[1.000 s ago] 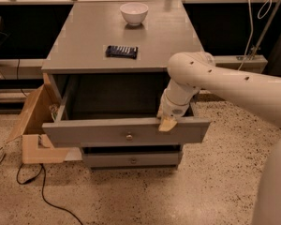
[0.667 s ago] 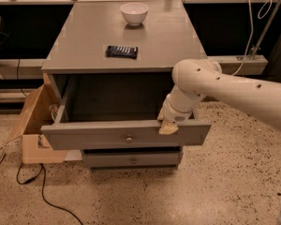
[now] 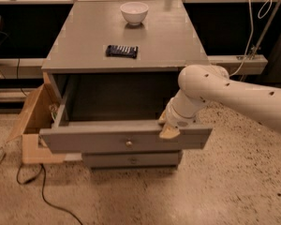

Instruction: Open top drawer

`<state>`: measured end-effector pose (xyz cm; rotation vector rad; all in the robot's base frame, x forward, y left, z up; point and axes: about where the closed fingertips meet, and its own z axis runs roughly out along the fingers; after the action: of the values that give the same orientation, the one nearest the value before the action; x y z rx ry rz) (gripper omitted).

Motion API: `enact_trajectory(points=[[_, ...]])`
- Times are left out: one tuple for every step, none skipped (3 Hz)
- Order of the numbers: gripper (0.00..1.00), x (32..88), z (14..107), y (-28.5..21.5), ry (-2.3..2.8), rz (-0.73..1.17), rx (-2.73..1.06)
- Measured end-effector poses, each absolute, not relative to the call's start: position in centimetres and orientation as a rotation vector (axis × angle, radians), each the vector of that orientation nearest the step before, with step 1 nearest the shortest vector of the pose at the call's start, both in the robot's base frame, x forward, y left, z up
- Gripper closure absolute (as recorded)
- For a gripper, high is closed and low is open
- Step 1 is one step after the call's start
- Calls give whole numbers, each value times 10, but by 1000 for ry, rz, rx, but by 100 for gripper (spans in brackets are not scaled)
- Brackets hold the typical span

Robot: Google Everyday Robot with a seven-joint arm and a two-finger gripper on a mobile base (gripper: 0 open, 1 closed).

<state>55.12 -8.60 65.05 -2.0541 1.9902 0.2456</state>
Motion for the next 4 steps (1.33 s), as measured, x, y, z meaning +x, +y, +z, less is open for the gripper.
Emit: enact_trajectory(points=[[100,552,651,-86,1990,246,-2054],[82,552,651,-86,1990,246,-2054],[59,552,651,-86,1990,246,-2054],[28,552,651,-86,1991,249,-2053]])
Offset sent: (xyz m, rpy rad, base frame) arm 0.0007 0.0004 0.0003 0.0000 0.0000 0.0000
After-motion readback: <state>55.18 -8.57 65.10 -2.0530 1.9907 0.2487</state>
